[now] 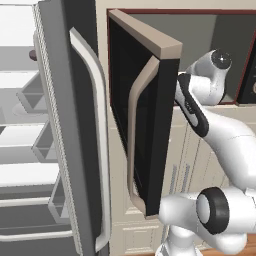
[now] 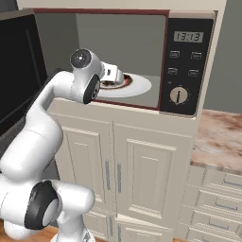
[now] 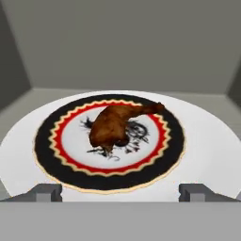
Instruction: Transport the chicken drumstick from the fridge to the microwave and turn on the microwave.
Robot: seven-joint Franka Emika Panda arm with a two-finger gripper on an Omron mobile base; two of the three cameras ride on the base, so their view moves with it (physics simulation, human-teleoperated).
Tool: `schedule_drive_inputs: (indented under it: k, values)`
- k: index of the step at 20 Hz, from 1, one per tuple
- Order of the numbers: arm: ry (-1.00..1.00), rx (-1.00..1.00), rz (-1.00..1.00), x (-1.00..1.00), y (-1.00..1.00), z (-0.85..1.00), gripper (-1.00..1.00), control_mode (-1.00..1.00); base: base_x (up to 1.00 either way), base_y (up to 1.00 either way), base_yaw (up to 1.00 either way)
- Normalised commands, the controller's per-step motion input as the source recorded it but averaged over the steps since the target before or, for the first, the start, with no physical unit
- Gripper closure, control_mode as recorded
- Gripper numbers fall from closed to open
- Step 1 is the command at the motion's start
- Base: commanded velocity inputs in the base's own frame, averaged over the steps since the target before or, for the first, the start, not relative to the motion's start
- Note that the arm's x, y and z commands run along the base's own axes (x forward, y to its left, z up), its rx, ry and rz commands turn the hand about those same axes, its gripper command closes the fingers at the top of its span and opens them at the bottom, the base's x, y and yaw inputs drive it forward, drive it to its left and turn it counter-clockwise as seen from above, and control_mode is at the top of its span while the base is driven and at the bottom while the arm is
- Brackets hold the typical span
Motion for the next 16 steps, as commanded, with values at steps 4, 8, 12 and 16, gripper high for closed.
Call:
schedule_drive_inputs:
  k: [4,8,12,16]
  values:
    - [0.0,0.0,0.0,-0.59,0.0,0.32,-1.0,-1.0,0.0,0.0,0.0]
    - [0.02,0.0,0.0,-0.51,0.0,0.29,-1.0,-1.0,0.0,0.0,0.0]
    - [0.04,0.0,0.0,-0.51,0.0,0.15,-1.0,-1.0,0.0,0.0,0.0]
    - [0.09,0.0,0.0,-0.49,0.0,0.03,-1.0,-1.0,0.0,0.0,0.0]
